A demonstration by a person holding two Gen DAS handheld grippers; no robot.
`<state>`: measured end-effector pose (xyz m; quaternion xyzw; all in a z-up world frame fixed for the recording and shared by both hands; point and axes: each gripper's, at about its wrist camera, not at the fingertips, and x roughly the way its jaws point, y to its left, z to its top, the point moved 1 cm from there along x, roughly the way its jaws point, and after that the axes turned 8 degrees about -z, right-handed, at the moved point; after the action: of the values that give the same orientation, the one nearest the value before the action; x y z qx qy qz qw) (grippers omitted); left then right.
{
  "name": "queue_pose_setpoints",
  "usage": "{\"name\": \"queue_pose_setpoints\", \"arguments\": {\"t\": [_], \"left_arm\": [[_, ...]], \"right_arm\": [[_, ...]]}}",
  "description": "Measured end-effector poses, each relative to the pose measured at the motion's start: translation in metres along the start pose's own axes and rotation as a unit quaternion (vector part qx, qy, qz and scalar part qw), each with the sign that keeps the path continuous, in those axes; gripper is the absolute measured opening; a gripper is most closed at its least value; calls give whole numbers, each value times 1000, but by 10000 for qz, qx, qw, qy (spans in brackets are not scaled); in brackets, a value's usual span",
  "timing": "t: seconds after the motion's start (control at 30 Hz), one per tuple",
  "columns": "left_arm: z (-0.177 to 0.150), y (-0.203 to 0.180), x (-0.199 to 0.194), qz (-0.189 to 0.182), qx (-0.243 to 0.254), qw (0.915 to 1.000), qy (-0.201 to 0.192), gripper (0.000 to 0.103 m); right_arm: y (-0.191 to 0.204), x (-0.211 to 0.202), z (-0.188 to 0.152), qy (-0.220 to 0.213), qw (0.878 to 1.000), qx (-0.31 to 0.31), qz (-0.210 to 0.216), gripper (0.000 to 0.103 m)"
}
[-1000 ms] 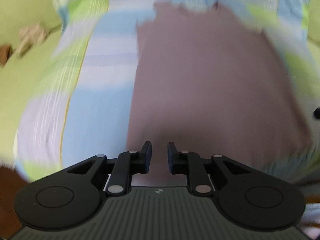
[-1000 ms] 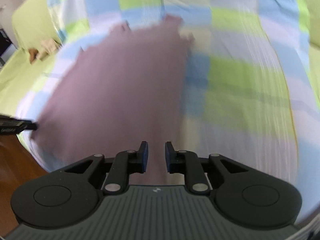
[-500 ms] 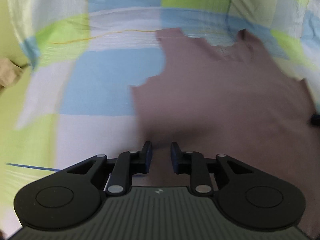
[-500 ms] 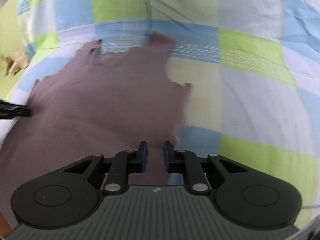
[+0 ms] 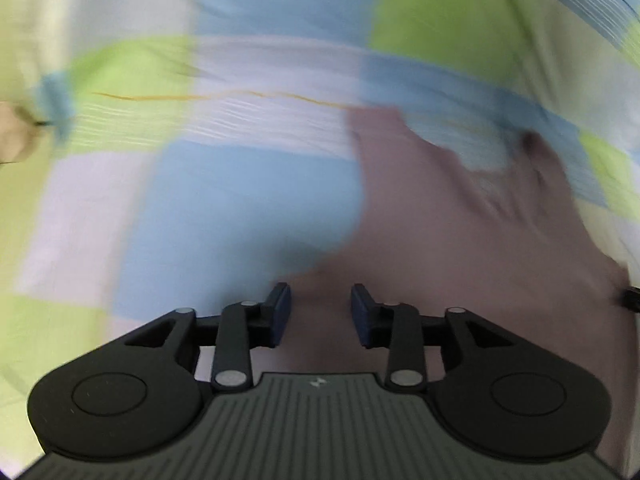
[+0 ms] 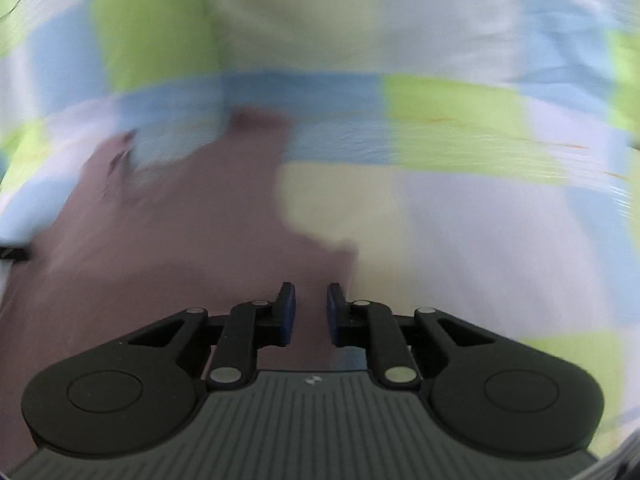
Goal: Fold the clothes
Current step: 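Lower the hem onto the sheet and open both grippers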
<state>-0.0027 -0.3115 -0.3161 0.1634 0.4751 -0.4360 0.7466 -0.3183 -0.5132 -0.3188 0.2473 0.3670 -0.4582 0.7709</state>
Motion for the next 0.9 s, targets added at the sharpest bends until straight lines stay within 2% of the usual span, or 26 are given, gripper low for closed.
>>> {"name": "queue_pose_setpoints", "arguments": {"t": [0.1, 0.2, 0.33, 0.4, 0.47, 0.53, 0.67, 0.8, 0.9], "left_arm": [[-20, -4, -39, 113, -253, 9995, 133, 42], [-56, -18, -86, 200, -267, 9992, 208, 51], [-118, -85, -154, 213, -312, 9981, 477, 56], [-134, -102, -182, 205, -347, 9979, 503, 56], [-153, -121, -234, 232, -410, 9982, 361, 57], [-160, -133, -272, 236, -442, 9986, 188, 60], [-166, -152, -331, 287, -336, 9989, -148, 65], [-172, -174, -382, 323, -9, 9986, -422, 72], [-179, -184, -401, 270, 125, 9985, -468, 72]], "right_arm": [[-12, -37, -6, -145, 9980, 433, 436, 26], [-4, -80, -26, -149, 9978, 193, 624, 31], [-6, -156, -71, 67, 9953, 121, 960, 40], [-13, -205, -90, 101, 9947, 95, 1016, 41], [-18, -246, -105, 30, 9948, 99, 1013, 48], [-23, -295, -117, -116, 9949, 108, 999, 56], [-27, -351, -116, -283, 9941, -44, 1050, 59], [-25, -398, -110, -536, 9924, -221, 1088, 69], [-24, -422, -111, -658, 9915, -300, 1081, 70]]}}
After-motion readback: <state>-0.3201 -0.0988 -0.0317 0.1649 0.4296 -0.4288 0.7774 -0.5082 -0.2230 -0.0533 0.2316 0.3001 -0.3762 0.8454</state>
